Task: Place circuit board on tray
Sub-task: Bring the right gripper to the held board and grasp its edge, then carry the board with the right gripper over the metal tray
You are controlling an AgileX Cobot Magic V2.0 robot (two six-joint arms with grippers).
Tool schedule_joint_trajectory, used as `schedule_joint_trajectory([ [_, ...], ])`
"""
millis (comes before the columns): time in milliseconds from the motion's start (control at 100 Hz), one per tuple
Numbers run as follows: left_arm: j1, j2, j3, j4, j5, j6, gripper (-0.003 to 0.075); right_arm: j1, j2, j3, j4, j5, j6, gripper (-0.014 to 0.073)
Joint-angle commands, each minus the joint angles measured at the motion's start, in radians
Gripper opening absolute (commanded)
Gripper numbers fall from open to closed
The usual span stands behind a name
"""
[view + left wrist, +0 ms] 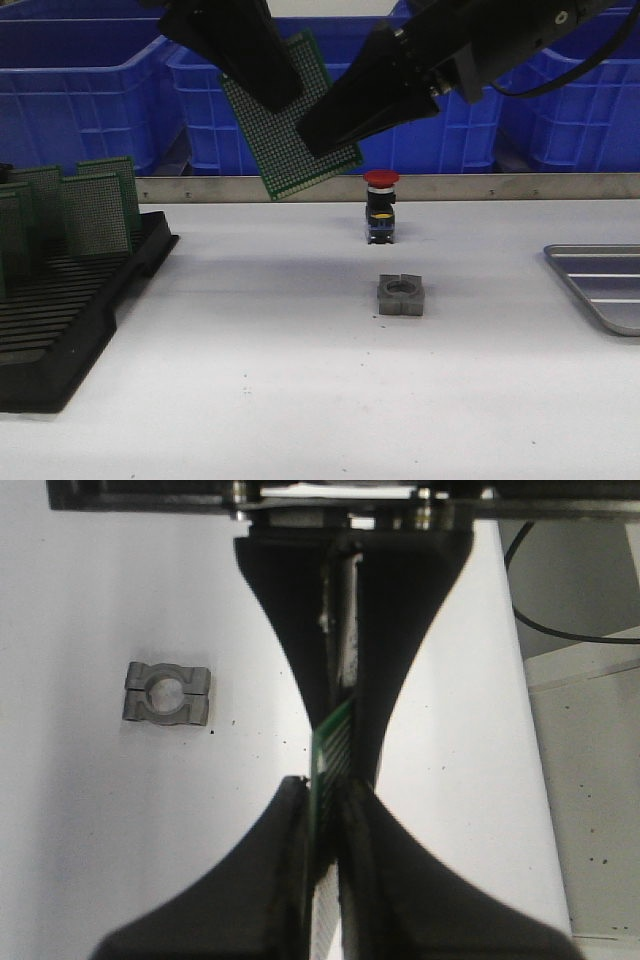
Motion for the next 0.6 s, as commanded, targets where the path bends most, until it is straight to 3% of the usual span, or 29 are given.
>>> schedule_joint_trajectory([
  [0, -0.008, -0.051, -0.029, -0.059, 0.029, -0.011, 0.0181, -0.005, -0.038, -0.031, 0.067, 0.018, 0.011, -0.0067],
  [110, -0.008, -0.051, -0.029, -0.059, 0.029, -0.011, 0.0411, -0.011, -0.038, -0.032, 0.066, 0.017, 0.011, -0.0067],
  [180, -0.008, -0.051, -0.029, -0.059, 0.029, -0.011, 0.0489, -0.02, -0.038, -0.033, 0.063, 0.02, 0.012, -0.0067],
  [370, -0.008, -0.051, -0.029, -0.059, 0.029, -0.011, 0.0503, -0.093, -0.073, -0.033, -0.024, 0.071, 0.083, -0.0067],
  [590, -0.008, -0.051, -0.029, -0.06, 0.029, -0.011, 0.0503, -0.283, -0.161, -0.033, -0.185, 0.137, 0.235, -0.0067],
])
